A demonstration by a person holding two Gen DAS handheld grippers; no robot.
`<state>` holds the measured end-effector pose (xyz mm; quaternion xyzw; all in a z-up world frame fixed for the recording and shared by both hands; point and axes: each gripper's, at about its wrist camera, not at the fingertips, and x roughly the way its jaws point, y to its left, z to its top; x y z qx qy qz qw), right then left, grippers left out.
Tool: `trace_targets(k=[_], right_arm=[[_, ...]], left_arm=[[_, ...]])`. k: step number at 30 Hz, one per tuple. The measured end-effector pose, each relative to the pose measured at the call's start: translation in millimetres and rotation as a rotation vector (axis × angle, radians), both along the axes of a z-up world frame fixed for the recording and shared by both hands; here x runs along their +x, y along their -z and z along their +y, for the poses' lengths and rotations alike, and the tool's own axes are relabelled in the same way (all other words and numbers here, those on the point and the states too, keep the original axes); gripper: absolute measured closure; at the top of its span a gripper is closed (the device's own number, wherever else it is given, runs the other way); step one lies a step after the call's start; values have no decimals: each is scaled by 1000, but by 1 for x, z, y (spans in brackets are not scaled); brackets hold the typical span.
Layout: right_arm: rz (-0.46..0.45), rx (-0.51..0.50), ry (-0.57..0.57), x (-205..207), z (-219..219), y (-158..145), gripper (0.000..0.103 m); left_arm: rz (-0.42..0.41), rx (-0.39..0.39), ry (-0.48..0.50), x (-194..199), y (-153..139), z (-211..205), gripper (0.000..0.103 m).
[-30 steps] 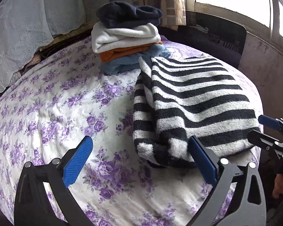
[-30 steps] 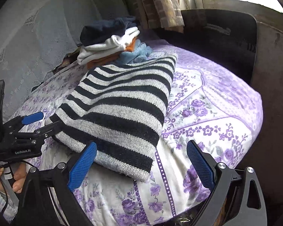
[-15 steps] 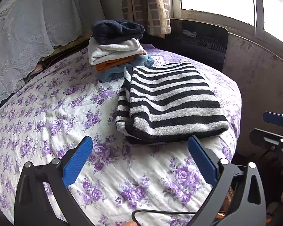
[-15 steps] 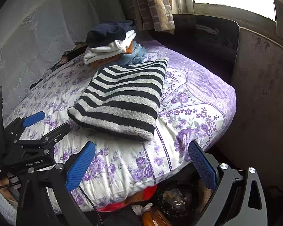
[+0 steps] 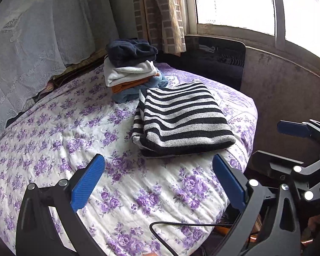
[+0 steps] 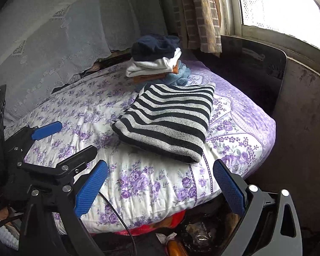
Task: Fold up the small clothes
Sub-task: 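Open both tools and withdraw them from the placed sweater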
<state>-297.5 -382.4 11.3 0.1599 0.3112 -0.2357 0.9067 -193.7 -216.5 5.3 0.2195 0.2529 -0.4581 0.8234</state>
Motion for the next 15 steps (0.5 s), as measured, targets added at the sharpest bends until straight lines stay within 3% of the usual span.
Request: trace_targets(k=[11,15], right_arm=[[-8,2,-3,2,1,-1,4],[-12,10,-3,3,0,1,4]], left_arm=[[44,12,-4,6,4,-3,5],[13,12,-11,5,3,-2,5]])
